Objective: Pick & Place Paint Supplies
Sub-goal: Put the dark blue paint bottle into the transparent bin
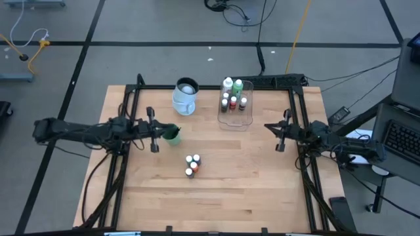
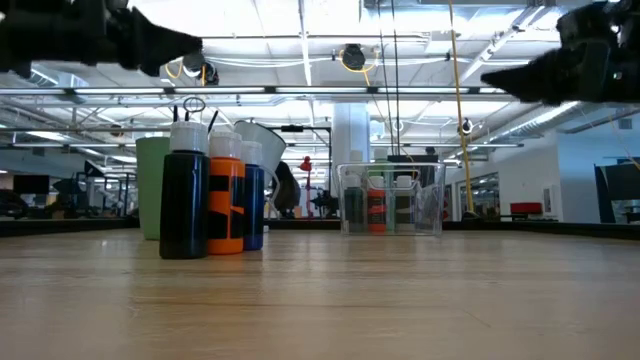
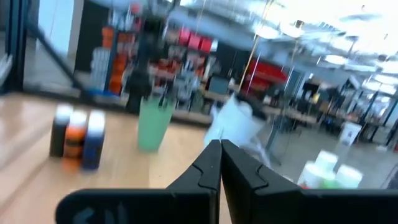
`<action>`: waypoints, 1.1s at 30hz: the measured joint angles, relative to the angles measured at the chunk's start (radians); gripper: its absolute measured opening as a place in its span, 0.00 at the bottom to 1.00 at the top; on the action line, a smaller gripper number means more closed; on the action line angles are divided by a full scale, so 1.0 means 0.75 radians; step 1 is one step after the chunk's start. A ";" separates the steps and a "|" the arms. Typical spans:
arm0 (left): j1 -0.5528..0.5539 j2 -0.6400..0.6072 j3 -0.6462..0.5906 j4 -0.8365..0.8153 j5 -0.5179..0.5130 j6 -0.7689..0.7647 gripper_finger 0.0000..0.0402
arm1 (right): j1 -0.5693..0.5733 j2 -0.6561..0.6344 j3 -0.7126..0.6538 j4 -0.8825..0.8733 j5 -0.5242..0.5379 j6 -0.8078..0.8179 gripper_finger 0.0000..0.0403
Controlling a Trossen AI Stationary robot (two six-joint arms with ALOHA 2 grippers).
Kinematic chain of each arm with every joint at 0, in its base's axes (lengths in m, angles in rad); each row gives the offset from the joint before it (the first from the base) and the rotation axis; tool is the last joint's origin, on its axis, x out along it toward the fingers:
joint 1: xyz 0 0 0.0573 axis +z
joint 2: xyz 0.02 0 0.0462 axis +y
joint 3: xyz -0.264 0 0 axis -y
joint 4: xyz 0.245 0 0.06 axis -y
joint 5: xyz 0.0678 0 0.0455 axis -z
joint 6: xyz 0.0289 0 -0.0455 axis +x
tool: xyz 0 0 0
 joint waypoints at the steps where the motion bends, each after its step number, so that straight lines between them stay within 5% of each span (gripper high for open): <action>1: 0.010 0.002 -0.035 0.049 0.026 0.006 0.01 | 0.000 0.014 0.005 0.060 0.000 0.007 0.01; 6: 0.038 0.002 -0.157 0.155 0.022 -0.021 0.02 | 0.007 0.173 0.134 -0.033 -0.003 0.060 0.01; 12: 0.043 0.001 -0.201 0.160 -0.055 0.024 0.05 | 0.049 0.608 0.326 0.118 -0.010 0.149 0.00; 19: 0.043 0.001 -0.201 0.172 -0.055 0.029 0.05 | 0.124 1.286 0.821 -0.024 -0.007 0.181 0.00; 22: 0.043 0.001 -0.201 0.166 -0.056 0.040 0.05 | 0.117 1.518 1.069 -0.144 -0.123 0.167 0.00; 26: 0.043 0.001 -0.201 0.166 -0.056 0.041 0.05 | 0.109 1.779 1.373 -0.374 -0.331 0.110 0.01; 33: 0.043 0.001 -0.201 0.162 -0.066 0.051 0.05 | 0.089 2.076 1.775 -0.560 -0.388 0.017 0.03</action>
